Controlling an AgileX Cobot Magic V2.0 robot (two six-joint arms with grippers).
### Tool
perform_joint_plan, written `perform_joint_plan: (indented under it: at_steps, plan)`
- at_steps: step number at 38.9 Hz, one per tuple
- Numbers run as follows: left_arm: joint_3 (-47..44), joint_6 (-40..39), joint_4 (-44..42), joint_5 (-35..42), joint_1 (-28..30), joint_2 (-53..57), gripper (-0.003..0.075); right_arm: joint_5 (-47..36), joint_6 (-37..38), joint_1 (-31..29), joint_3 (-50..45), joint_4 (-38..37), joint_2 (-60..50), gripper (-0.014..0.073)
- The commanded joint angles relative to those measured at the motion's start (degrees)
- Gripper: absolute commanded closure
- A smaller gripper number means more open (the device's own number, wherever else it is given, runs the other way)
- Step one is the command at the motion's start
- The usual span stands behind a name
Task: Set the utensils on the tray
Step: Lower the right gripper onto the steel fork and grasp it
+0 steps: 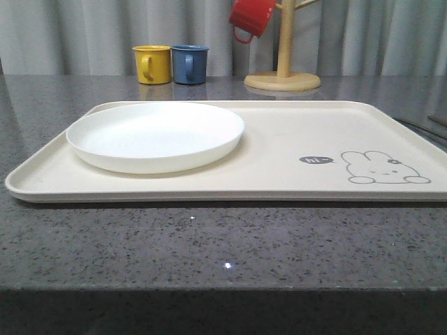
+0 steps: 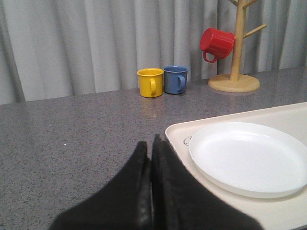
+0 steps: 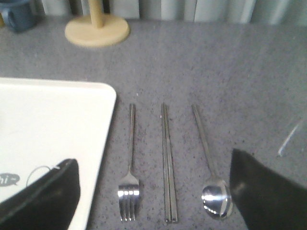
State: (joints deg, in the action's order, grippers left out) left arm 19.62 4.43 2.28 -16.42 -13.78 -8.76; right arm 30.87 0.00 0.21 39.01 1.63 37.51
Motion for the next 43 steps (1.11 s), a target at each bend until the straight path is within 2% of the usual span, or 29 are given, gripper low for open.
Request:
perform_joint_plan:
  at_steps: [1,9,12,18,20,30,35,43]
  plan:
    - [1.43,-0.16,0.63,5.03,-0.03,-0.59,0.0738,3.56,0.0,-0.34,8.02,-1.26,8.05,-0.0059]
    - [1.43,-0.16,0.63,5.03,-0.03,-0.59,0.0738,11.91,0.0,-0.29,17.97,-1.63,21.65,-0.0057]
    - [1.43,-0.16,0.63,5.03,-0.03,-0.59,0.0738,13.58,0.0,-0.04,20.42,-1.63,25.57,-0.0026]
    - [1.43,-0.16,0.63,5.03,-0.03,-0.59,0.0738,15.55,0.0,-0.04,23.91,-1.28,32.56,0.0169]
    - [1.43,-0.16,0.63,5.03,-0.03,-0.59,0.0738,16.16,0.0,0.03,24.64,-1.22,34.29,0.0204]
    - [1.43,-0.16,0.63,5.03,-0.03,-0.59,0.0738,20.1,-2.78,4.27,29.29,-1.22,43.26,0.0219]
    - [1.43,-0.16,0.63,5.03,-0.03,-0.59,0.0738,22.13,-2.83,4.48,32.18,-1.08,47.95,0.0223]
    - [1.43,-0.16,0.63,5.03,-0.03,-0.59,0.0738,23.38,-3.52,4.48,35.08,-1.04,53.88,0.0295]
